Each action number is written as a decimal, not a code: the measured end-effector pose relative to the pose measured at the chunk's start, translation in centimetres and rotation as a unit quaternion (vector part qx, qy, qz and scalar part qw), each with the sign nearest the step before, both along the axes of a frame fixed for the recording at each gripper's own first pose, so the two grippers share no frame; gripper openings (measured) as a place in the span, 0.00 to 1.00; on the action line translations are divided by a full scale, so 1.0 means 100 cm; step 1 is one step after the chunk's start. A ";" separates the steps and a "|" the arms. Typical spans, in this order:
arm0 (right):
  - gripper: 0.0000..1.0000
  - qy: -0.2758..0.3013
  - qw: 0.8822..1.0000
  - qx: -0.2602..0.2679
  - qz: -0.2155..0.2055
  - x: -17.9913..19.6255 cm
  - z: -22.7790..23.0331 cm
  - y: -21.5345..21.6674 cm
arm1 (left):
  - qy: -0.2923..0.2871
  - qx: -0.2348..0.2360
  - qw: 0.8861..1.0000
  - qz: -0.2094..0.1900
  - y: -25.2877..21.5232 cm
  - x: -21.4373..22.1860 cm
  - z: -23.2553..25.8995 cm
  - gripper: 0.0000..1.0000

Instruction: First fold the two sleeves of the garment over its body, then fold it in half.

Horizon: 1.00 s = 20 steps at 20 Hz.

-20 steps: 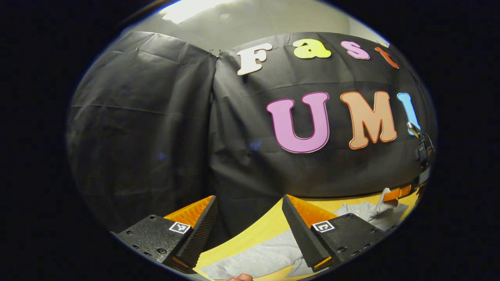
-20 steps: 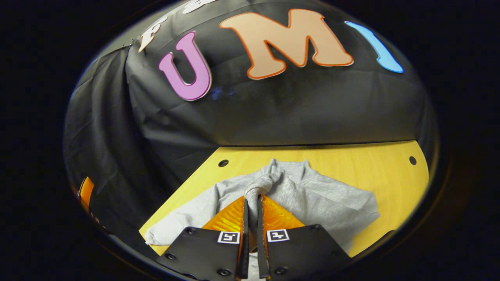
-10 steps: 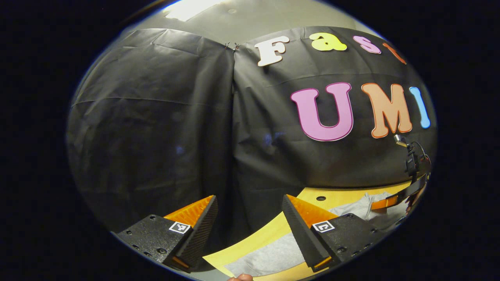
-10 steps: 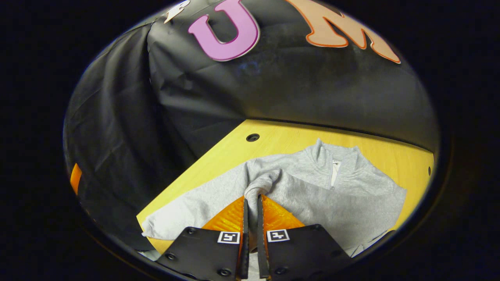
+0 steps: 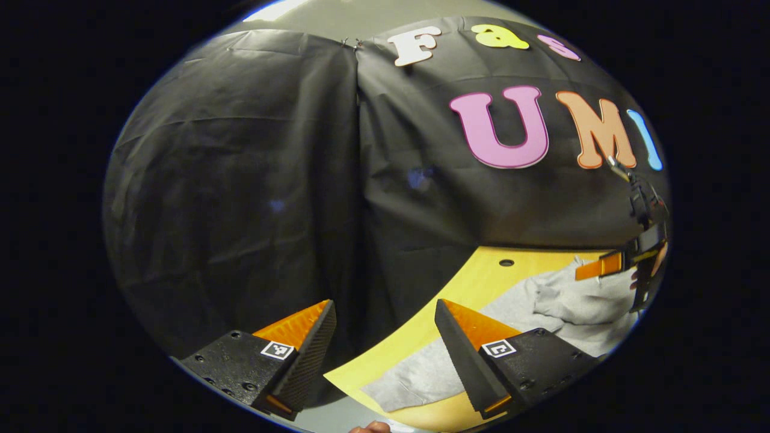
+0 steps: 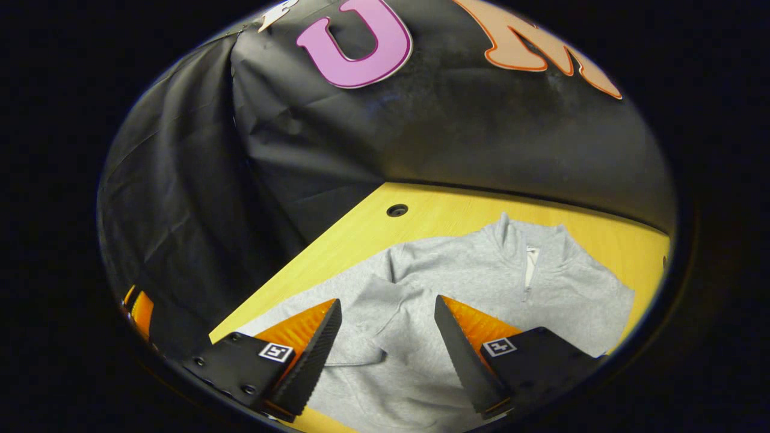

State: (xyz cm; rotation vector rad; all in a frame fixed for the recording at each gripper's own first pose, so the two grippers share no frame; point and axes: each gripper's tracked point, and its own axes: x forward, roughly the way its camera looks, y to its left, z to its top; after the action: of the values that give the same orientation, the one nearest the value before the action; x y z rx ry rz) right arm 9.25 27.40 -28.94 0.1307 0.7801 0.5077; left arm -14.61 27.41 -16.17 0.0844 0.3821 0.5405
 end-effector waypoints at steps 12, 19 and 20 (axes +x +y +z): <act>0.96 -0.024 0.995 -0.019 -0.096 -0.018 0.035 -0.127 | 0.154 -0.168 0.973 0.022 -0.003 -0.028 -0.145 0.98; 0.96 -0.020 0.992 -0.018 -0.125 -0.035 0.046 -0.163 | 0.218 -0.200 0.954 0.041 0.007 -0.040 -0.196 0.96; 0.96 -0.021 0.991 -0.020 -0.127 -0.038 0.046 -0.165 | 0.220 -0.200 0.954 0.040 0.006 -0.039 -0.196 0.96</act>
State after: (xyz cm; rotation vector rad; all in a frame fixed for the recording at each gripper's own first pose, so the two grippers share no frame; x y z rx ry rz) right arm 5.45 10.88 -24.33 0.1801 0.7205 0.2529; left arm -18.55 27.99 -35.76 -0.2084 0.9274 0.5137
